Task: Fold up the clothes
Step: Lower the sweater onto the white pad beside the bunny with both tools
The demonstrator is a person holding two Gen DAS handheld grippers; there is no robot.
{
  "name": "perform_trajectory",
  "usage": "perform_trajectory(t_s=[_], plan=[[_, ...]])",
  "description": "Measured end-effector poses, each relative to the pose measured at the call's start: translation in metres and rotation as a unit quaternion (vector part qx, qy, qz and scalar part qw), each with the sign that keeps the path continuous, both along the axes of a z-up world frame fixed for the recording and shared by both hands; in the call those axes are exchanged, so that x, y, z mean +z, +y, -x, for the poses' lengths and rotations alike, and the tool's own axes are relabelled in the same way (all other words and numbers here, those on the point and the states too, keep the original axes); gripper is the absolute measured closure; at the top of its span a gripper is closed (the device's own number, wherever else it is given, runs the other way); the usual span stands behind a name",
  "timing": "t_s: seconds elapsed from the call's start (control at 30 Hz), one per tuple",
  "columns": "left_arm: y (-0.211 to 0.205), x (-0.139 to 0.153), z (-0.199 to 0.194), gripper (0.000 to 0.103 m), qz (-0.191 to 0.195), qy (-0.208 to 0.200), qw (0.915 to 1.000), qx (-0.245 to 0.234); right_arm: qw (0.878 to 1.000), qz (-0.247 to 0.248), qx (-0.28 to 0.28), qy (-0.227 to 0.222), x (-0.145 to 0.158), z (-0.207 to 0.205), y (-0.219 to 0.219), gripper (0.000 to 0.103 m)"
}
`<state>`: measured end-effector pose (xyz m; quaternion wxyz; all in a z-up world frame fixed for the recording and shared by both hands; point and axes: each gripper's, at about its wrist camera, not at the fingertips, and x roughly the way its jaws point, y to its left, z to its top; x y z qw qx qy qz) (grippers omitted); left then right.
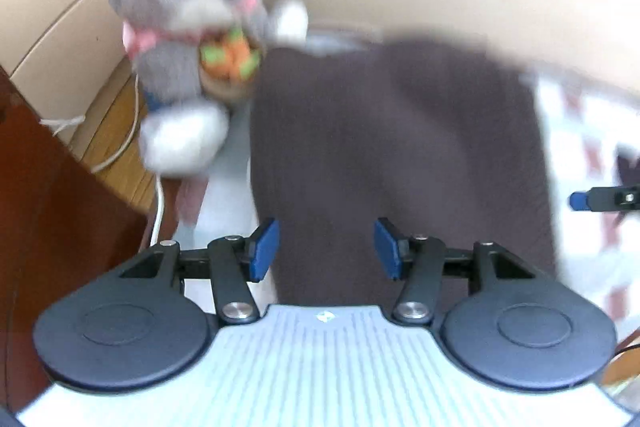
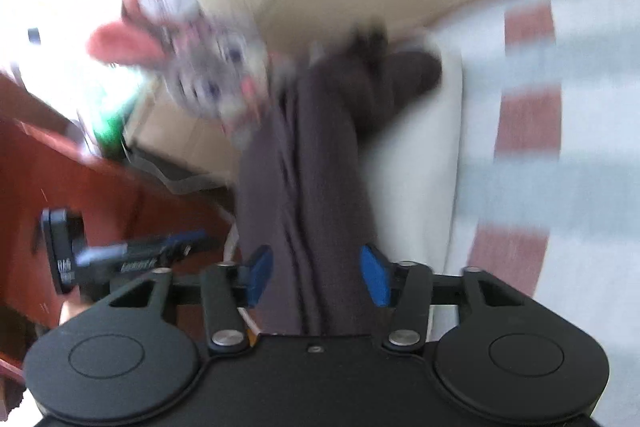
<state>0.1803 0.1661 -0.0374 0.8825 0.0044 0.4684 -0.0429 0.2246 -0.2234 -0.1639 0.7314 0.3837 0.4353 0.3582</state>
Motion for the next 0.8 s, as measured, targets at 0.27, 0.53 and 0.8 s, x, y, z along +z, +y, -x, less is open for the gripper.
perform_trajectory(t_s=[0.27, 0.53, 0.8], plan=[[-0.015, -0.005, -0.093, 0.046, 0.03, 0.016, 0.9992, 0.019, 0.972, -0.166, -0.055, 0.157, -0.035, -0.095, -0.008, 0.019], [-0.032, -0.033, -0.1, 0.046, -0.007, 0.04, 0.9989, 0.023, 0.953, -0.186, -0.064, 0.233, -0.068, -0.112, 0.03, 0.012], [-0.025, -0.03, -0.083, 0.04, -0.038, 0.032, 0.9985, 0.022, 0.989, -0.081, -0.073, 0.099, -0.019, -0.138, 0.059, 0.062]])
